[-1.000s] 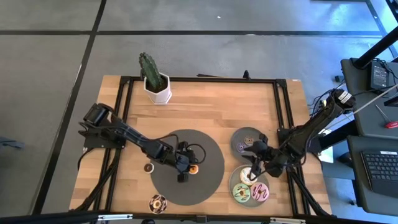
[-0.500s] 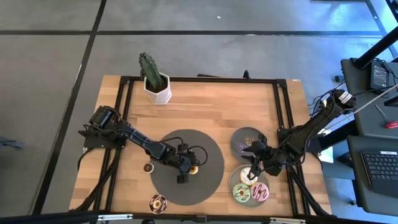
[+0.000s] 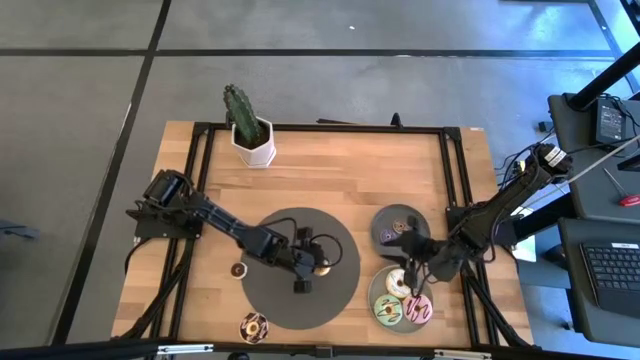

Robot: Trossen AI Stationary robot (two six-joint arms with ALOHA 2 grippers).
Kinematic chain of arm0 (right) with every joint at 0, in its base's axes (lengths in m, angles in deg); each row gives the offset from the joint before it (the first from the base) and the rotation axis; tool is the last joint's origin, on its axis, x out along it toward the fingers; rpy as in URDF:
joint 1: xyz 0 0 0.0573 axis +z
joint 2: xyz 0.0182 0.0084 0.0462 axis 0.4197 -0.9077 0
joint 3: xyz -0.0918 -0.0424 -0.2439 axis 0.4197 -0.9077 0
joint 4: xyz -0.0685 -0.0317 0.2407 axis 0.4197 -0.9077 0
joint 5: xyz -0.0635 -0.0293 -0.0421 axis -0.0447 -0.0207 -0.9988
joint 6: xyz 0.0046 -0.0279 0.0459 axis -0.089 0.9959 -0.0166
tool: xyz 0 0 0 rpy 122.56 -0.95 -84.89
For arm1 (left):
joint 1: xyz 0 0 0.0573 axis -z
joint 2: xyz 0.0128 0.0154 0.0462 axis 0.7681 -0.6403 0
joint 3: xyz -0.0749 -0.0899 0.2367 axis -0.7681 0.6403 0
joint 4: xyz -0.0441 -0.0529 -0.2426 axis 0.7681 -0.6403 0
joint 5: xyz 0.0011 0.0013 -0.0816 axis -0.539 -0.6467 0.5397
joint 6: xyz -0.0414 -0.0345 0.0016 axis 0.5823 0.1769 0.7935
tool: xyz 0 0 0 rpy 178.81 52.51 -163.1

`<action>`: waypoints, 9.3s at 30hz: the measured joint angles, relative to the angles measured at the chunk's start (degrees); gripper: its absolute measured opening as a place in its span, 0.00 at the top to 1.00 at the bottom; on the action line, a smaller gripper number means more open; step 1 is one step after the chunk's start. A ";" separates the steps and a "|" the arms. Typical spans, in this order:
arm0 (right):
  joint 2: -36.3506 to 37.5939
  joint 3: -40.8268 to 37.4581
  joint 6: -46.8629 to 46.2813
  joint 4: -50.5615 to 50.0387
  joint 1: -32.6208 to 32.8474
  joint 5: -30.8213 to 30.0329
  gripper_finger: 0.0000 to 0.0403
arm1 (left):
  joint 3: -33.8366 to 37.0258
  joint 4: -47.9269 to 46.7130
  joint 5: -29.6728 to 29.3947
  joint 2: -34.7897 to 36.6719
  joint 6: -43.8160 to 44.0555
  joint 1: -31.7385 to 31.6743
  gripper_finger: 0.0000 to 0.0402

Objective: Pick & Place donuts
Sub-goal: Put the small orange donut on the dark gray plate, then put the large black donut on the light gray plate

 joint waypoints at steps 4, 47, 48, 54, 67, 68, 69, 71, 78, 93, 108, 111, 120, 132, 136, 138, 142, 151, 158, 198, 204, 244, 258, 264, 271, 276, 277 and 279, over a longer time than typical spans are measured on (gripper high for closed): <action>-0.07 0.00 10.83 6.44 -2.00 -0.30 0.63 | -2.31 -0.08 -11.73 0.00 -7.26 -0.42 0.97; -19.93 0.52 30.14 37.81 -20.29 1.93 0.70 | -4.23 10.46 -30.55 0.00 -29.61 -3.30 0.98; -19.93 0.52 30.14 37.77 -20.29 2.26 0.72 | -4.24 10.51 -30.43 0.01 -29.63 -3.30 0.98; -19.93 0.52 30.34 37.70 -20.31 2.61 0.88 | -4.23 10.50 -30.32 0.00 -29.57 -3.30 0.97; -19.93 0.52 31.34 37.34 -20.23 3.25 0.98 | -4.21 10.42 -28.89 0.02 -29.34 -2.53 0.86; -19.93 0.52 31.34 37.31 -20.22 3.39 0.99 | -4.21 10.43 -28.78 0.02 -29.86 -2.32 0.84; -19.93 0.52 31.33 37.32 -20.20 3.47 0.99 | -4.21 10.44 -28.97 0.02 -30.24 -2.13 0.82; -19.93 0.52 31.26 37.38 -20.00 3.39 0.99 | -4.21 10.52 -30.24 0.02 -30.45 -1.73 0.78; -19.93 0.55 31.11 37.63 -19.92 2.51 0.99 | -4.21 10.59 -30.66 2.12 -30.07 -0.30 0.63; -5.69 0.59 9.36 6.44 -12.87 2.55 1.00 | 1.19 7.15 -29.79 6.64 -17.66 1.24 0.58; 3.52 -3.28 -39.68 -28.22 13.62 -12.35 1.00 | 3.16 11.21 -17.74 8.02 -13.33 -2.29 0.57; 2.83 -6.48 -44.82 -28.09 14.14 -12.32 1.00 | 3.16 11.94 -17.85 8.02 -13.37 -2.29 0.58; 2.45 -13.69 -51.30 -24.98 14.33 -7.35 1.00 | 3.16 12.27 -17.89 8.02 -13.38 -2.27 0.58; 2.45 -16.89 -51.30 -20.76 14.31 -6.72 0.99 | 3.16 12.03 -18.27 8.00 -13.52 -2.27 0.59; 2.45 -16.98 -51.26 -20.53 14.31 -5.65 0.96 | 3.16 12.03 -18.25 8.00 -13.51 -2.27 0.59; 2.45 -16.98 -51.24 -20.39 14.30 -5.67 0.94 | 3.16 12.03 -18.25 8.00 -13.50 -2.27 0.59; 2.45 -16.98 -51.10 -20.74 14.31 -5.72 0.88 | 3.16 12.03 -18.24 8.00 -13.50 -2.27 0.60; 2.43 -16.98 -51.09 -23.07 14.29 -5.78 0.74 | 3.16 11.99 -18.23 8.00 -13.50 -2.27 0.59; 2.43 -16.67 -51.20 -23.78 14.31 -5.82 0.68 | 3.16 10.53 -15.93 8.00 -11.60 -2.16 0.59; 2.47 -5.99 -34.56 -24.97 10.93 -20.95 0.69 | 3.09 -18.78 22.51 7.54 19.31 21.85 0.75; 2.47 -5.99 -34.54 -24.97 9.96 -20.75 0.69 | 3.09 -19.52 21.22 6.37 19.53 23.55 0.81; 2.47 -5.97 -33.96 -24.99 9.94 -20.77 0.69 | -1.52 -24.70 21.49 3.39 22.60 23.35 0.75; 2.47 -5.97 -32.87 -24.95 9.94 -20.78 0.69 | -2.48 -24.84 20.92 1.65 23.07 24.18 0.80; 2.47 -5.97 -32.69 -24.95 9.94 -20.78 0.69 | -2.48 -23.67 20.27 1.33 23.98 24.05 0.81; 2.47 -5.97 -32.66 -24.95 9.94 -20.76 0.69 | -2.48 -23.58 19.34 1.33 24.13 24.06 0.80; 2.47 -5.97 -32.66 -24.95 9.94 -20.73 0.69 | -2.44 -22.22 18.62 1.33 26.24 24.05 0.76; 2.47 -5.97 -32.66 -24.95 9.94 -20.73 0.69 | -2.44 -22.24 18.12 1.33 27.06 24.07 0.75; 2.47 -5.97 -32.66 -24.95 9.94 -20.73 0.69 | -2.44 -22.22 17.75 1.33 27.84 24.05 0.71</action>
